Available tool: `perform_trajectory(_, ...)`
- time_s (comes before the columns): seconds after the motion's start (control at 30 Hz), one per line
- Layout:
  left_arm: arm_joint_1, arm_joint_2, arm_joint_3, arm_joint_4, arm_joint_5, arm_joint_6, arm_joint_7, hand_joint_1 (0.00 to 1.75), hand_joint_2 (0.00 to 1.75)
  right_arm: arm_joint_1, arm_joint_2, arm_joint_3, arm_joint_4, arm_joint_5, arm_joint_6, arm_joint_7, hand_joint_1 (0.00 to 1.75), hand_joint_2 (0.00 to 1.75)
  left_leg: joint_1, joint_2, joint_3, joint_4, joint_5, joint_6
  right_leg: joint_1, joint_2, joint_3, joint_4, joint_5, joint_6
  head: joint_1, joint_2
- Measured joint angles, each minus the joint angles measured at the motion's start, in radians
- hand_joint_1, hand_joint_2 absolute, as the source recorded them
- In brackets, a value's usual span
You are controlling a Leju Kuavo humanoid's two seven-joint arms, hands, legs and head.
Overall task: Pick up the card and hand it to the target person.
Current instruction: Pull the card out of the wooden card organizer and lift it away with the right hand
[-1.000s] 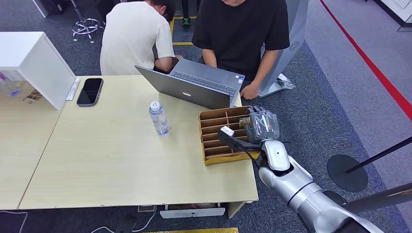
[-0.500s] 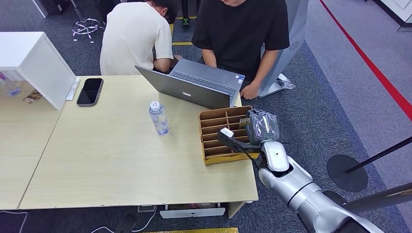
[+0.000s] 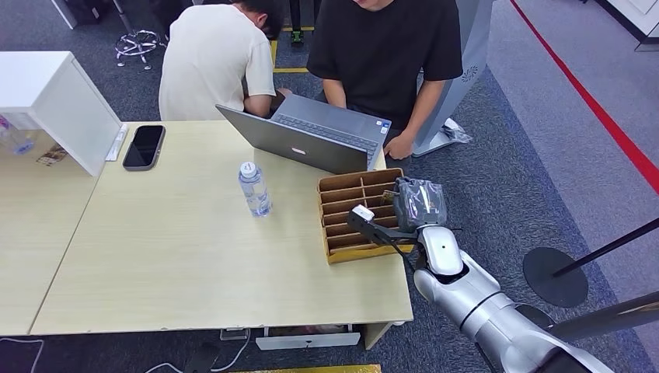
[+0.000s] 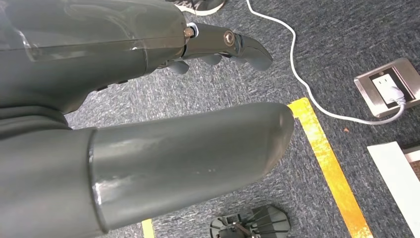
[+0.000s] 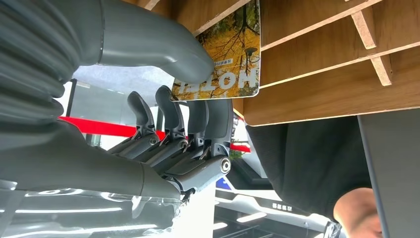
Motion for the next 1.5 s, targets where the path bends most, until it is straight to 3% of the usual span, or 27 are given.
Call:
perform_trajectory(0.33, 0.0, 0.0, 0.0, 0.0, -0.001, 0.0, 0.0, 0.0, 0.0, 0.0, 0.001, 0.0, 0.0, -0.004, 0.001, -0.006, 1.48, 1.75, 0.0, 0.0, 0.0, 0.0, 0.0, 0.0, 0.0, 0.0, 0.0, 0.0, 0.0, 0.0, 0.0, 0.0)
perform_trajectory(0.53, 0.0, 0.0, 0.0, 0.0, 0.0, 0.0, -0.001, 0.0, 0.0, 0.0, 0.0, 0.0, -0.009, -0.005, 0.007, 0.0, 1.47, 1.75, 0.0, 0.0, 0.0, 0.0, 0.0, 0.0, 0.0, 0.0, 0.0, 0.0, 0.0, 0.0, 0.0, 0.0)
perform_trajectory(1.2, 0.01, 0.0, 0.0, 0.0, 0.028, 0.013, -0.018, 0.0, 0.0, 0.014, -0.073, -0.033, -0.304, 0.098, 0.063, 0.081, 1.44, 1.75, 0.0, 0.0, 0.0, 0.0, 0.0, 0.0, 0.0, 0.0, 0.0, 0.0, 0.0, 0.0, 0.0, 0.0)
perform_trajectory(1.5, 0.013, 0.0, 0.0, 0.0, 0.027, 0.013, -0.018, 0.0, 0.0, 0.011, -0.097, -0.072, -0.365, 0.093, 0.059, 0.091, 1.54, 1.75, 0.0, 0.0, 0.0, 0.0, 0.0, 0.0, 0.0, 0.0, 0.0, 0.0, 0.0, 0.0, 0.0, 0.0)
